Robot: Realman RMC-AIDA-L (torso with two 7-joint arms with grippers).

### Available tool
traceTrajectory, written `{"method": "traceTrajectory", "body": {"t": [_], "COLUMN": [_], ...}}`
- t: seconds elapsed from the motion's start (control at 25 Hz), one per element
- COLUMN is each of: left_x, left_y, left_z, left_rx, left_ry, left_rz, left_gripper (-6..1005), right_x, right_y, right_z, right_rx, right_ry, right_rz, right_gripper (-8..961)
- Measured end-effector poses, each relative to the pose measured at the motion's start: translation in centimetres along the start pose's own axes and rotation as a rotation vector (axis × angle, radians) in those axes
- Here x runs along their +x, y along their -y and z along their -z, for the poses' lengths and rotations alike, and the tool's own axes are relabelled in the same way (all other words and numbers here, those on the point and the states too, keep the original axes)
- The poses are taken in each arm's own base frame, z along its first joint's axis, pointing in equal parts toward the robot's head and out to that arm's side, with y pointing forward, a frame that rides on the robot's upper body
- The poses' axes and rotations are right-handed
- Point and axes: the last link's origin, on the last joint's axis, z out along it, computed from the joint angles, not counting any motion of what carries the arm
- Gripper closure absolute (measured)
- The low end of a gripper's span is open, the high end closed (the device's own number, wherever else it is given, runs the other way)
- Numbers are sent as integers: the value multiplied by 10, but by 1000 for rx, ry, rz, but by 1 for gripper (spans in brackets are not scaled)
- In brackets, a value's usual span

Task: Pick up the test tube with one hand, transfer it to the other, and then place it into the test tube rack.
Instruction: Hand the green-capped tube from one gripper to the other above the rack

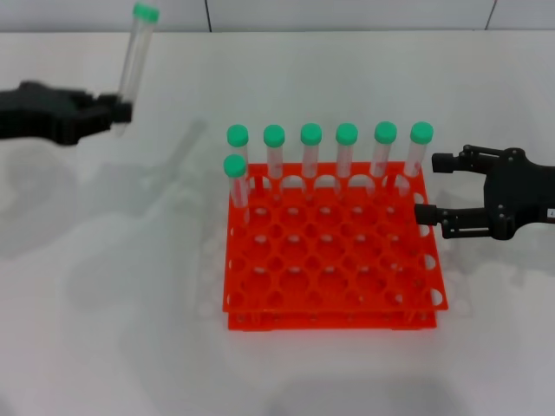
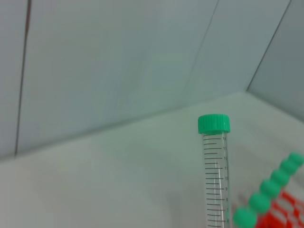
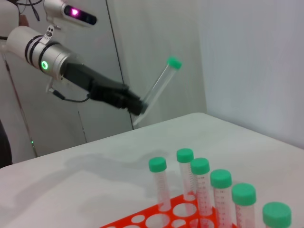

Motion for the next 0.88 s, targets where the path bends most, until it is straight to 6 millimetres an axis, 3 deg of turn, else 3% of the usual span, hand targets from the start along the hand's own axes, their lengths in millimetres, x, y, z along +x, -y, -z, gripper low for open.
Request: {"method": "traceTrajectory", "body": {"t": [0.28, 0.52, 0.88], "left_x": [27, 44, 50], "left_y": [-11, -29, -49], "left_z": [-31, -69, -100], "left_rx": [-93, -215, -305], "left_ry": [-118, -131, -65], "left_rz": [-77, -139, -199], "left_gripper": [811, 810, 809], "right_x": [-5, -9, -14], "right_y": [5, 7, 9], "right_z": [2, 7, 12], "right_rx": [21, 33, 46], "right_ry": [15, 22, 25], "right_rz": [7, 21, 40], "right_gripper": [98, 98, 98]}}
